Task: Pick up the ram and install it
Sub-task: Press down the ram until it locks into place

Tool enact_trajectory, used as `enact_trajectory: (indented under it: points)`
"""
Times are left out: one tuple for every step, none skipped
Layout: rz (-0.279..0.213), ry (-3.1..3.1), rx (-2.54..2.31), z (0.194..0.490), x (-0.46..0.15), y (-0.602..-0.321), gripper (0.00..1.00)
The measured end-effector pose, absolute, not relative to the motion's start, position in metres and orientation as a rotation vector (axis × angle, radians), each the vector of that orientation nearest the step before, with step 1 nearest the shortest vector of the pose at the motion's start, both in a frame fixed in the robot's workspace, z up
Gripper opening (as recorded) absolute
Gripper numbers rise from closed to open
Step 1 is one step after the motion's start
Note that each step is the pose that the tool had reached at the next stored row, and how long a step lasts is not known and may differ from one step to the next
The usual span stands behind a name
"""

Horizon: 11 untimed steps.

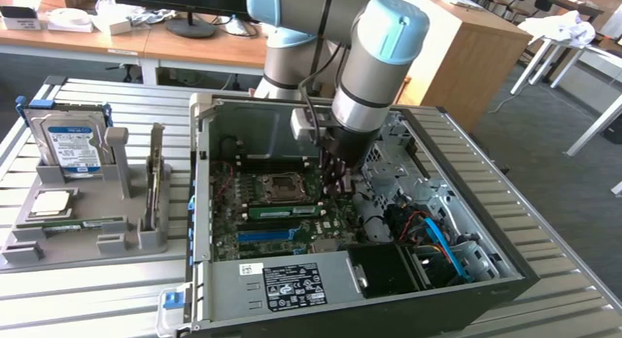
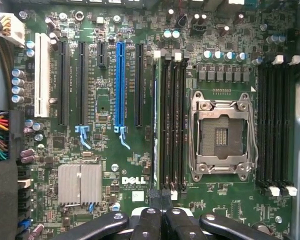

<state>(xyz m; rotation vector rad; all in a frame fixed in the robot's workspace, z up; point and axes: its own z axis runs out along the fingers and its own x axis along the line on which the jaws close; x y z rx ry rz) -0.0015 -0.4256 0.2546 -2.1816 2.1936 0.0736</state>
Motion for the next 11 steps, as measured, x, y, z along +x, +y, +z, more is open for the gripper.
enact_trajectory:
  points:
    - [0.074,2.194,-2.182,0.2538,-0.0015,-0.4256,0.1]
    - [0.074,2.193,-2.182,0.253,-0.0015,-0.4256,0.1]
    - [0.074,2.194,-2.182,0.2523,-0.0015,-0.4256,0.1]
    - [0.074,2.194,-2.181,0.2515,-0.0015,-0.4256,0.1]
    - [0.074,2.194,-2.182,0.2508,-0.0015,-0.4256,0.1]
    - [0.074,2.194,-2.182,0.25,-0.0015,-0.4256,0.1]
    - [0.074,2.194,-2.182,0.2493,-0.0015,-0.4256,0.1]
    - [0.074,2.194,-2.182,0.2487,-0.0015,-0.4256,0.1]
    - [0.074,2.194,-2.182,0.248,-0.0015,-0.4256,0.1]
    - [0.074,2.194,-2.182,0.2475,-0.0015,-0.4256,0.1]
    - [0.074,2.194,-2.182,0.2471,-0.0015,-0.4256,0.1]
